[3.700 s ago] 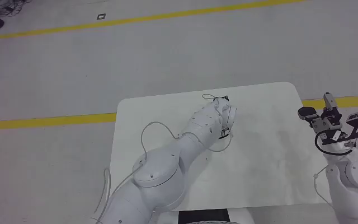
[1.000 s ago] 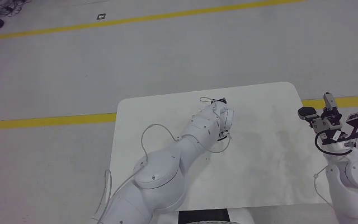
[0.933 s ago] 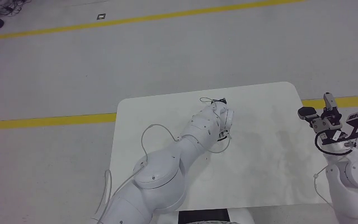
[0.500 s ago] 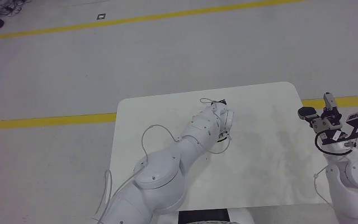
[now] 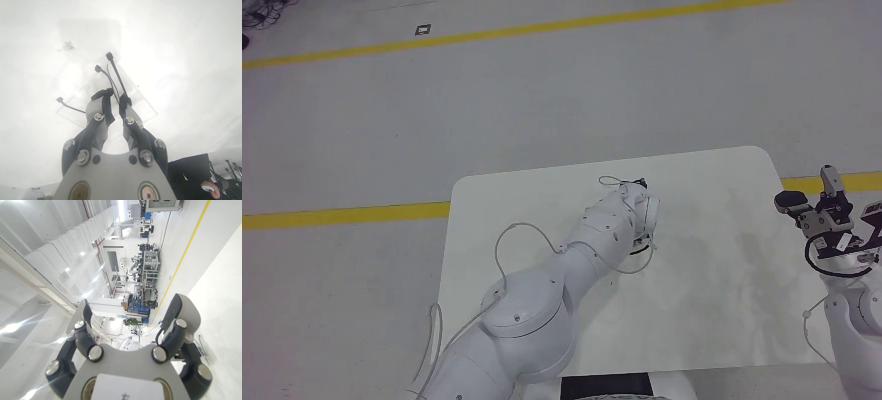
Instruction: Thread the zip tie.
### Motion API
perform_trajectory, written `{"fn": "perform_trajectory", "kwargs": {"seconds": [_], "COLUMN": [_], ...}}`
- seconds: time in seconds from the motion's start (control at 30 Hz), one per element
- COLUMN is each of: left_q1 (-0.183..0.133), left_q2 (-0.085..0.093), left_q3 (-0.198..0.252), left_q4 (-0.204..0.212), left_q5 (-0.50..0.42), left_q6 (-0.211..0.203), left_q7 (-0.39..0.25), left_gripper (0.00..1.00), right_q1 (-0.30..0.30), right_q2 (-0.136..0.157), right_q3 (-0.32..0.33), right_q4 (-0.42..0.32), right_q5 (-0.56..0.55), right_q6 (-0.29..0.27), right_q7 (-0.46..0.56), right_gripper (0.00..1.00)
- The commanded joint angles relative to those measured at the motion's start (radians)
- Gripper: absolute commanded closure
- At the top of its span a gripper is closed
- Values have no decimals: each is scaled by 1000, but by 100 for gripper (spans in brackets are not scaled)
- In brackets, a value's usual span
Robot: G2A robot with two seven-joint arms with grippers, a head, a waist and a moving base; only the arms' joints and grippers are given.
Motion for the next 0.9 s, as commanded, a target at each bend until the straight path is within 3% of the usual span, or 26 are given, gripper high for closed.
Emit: {"fn": "perform_trajectory", "kwargs": {"seconds": [0.0,0.47,0.87], "left_q1": [1,7,12], "left_q2": [0,0,0], "left_q3": [0,4,8], "left_q4": [0,12,23], "left_q5": [-4,-33,-36], "left_q6": [0,0,0], "left_q7": [4,40,35], "left_gripper": [86,84,98], "right_q1": [0,0,0], "right_q2": [0,0,0], "right_q3": [0,0,0], "right_q4": [0,0,0], "right_q5": [0,0,0], "right_q6": [0,0,0], "right_q7": [0,0,0], "right_gripper": [0,0,0]}}
